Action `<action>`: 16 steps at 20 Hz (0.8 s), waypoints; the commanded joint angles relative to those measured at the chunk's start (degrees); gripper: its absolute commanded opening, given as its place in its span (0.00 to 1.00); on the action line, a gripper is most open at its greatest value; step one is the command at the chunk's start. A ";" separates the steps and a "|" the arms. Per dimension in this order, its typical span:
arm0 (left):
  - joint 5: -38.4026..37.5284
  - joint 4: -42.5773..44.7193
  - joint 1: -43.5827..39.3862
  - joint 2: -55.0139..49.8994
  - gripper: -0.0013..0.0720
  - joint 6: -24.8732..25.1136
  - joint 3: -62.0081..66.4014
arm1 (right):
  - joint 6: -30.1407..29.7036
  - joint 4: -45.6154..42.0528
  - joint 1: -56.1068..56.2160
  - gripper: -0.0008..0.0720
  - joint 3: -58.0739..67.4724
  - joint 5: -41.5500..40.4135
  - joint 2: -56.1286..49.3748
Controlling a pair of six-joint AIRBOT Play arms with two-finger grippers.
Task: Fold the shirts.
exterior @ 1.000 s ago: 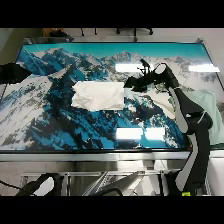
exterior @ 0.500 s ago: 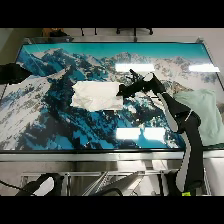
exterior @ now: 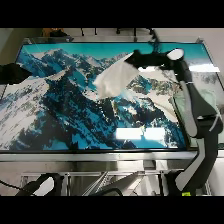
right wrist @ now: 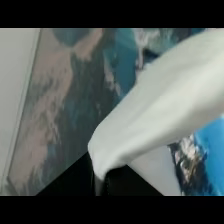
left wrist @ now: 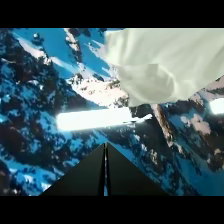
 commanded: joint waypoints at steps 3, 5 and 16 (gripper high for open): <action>-2.91 0.04 0.02 0.00 0.04 0.02 -0.02 | 11.93 -5.22 -14.19 0.03 0.66 -3.58 10.99; -3.19 0.04 0.07 0.00 0.04 0.02 -0.02 | 18.12 -10.62 -20.26 0.03 0.66 -3.08 14.58; -3.17 0.04 0.07 -0.31 0.04 0.04 -0.02 | 46.03 -40.52 -43.32 0.03 -0.48 29.79 26.75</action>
